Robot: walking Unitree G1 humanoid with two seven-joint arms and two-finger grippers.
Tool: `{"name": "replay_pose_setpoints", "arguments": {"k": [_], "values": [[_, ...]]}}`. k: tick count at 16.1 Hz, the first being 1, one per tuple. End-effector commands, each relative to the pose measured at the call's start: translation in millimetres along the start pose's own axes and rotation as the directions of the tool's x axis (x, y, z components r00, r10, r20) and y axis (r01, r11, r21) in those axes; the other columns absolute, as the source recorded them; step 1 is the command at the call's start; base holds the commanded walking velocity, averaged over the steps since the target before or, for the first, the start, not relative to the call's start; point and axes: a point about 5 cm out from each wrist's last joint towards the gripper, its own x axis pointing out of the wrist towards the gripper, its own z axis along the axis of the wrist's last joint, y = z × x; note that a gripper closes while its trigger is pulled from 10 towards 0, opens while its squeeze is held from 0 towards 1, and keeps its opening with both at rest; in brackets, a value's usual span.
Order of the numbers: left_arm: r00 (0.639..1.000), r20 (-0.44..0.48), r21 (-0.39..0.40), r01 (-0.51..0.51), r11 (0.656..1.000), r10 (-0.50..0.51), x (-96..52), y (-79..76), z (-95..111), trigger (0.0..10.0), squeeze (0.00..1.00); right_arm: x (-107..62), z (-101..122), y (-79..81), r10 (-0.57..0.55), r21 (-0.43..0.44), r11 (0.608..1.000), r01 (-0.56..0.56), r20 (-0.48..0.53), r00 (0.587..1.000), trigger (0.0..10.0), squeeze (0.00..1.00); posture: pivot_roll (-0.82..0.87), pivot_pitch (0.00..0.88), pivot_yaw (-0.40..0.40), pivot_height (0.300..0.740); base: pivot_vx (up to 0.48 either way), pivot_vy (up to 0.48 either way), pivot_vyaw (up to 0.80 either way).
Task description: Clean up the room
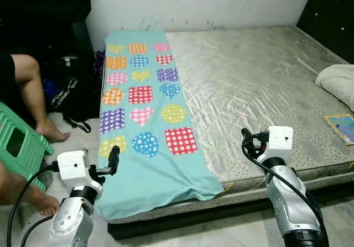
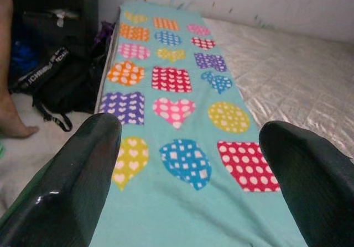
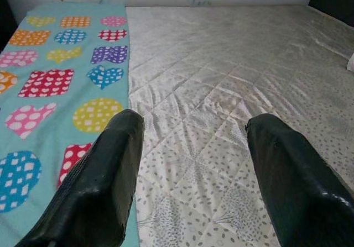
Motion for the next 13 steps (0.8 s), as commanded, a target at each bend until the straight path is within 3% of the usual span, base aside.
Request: {"name": "replay_pose_setpoints", "arguments": {"k": [1, 6, 8, 10, 13], "values": [[1.0, -0.006, -0.004, -0.006, 1.0, 0.006, -2.7, 0.0, 1, 10.0, 0.0, -0.6, 6, -4.4, -0.013, -0.011, 1.0, 0.013, 0.015, 1.0, 10.0, 0.0, -0.07, 0.0, -0.015, 0.74, 0.0, 0.0, -0.8], [0.999, -0.031, -0.012, 0.016, 1.0, -0.017, -3.6, -7.2, -4, 10.0, 0.0, -2.9, 6, -15.9, -0.05, -0.02, 0.999, 0.05, 0.007, 0.999, 10.0, 0.0, -0.08, 0.0, -0.01, 0.74, 0.0, 0.0, -0.8], [1.0, -0.027, -0.019, 0.014, 1.0, -0.015, -2.6, -7.6, -3, 10.0, 0.0, -3.7, 5, -16.4, -0.052, -0.022, 0.998, 0.052, 0.005, 0.999, 10.0, 0.0, -0.08, 0.0, -0.01, 0.74, 0.0, 0.0, -0.8], [0.999, -0.04, -0.044, 0.01, 0.999, -0.012, -2.7, -8.7, -4, 10.0, 0.0, -3.7, 5, -14.6, -0.039, -0.022, 0.999, 0.04, 0.012, 0.999, 10.0, 0.0, -0.08, 0.0, -0.01, 0.74, 0.0, 0.0, 0.0], [0.999, -0.049, -0.05, 0.006, 0.999, -0.008, -4.0, -7.8, -6, 10.0, 0.0, -2.4, 4, -13.1, -0.039, -0.013, 0.999, 0.039, -0.001, 0.999, 10.0, 0.0, -0.08, 0.0, -0.014, 0.74, 0.0, 0.0, -0.8]]}}
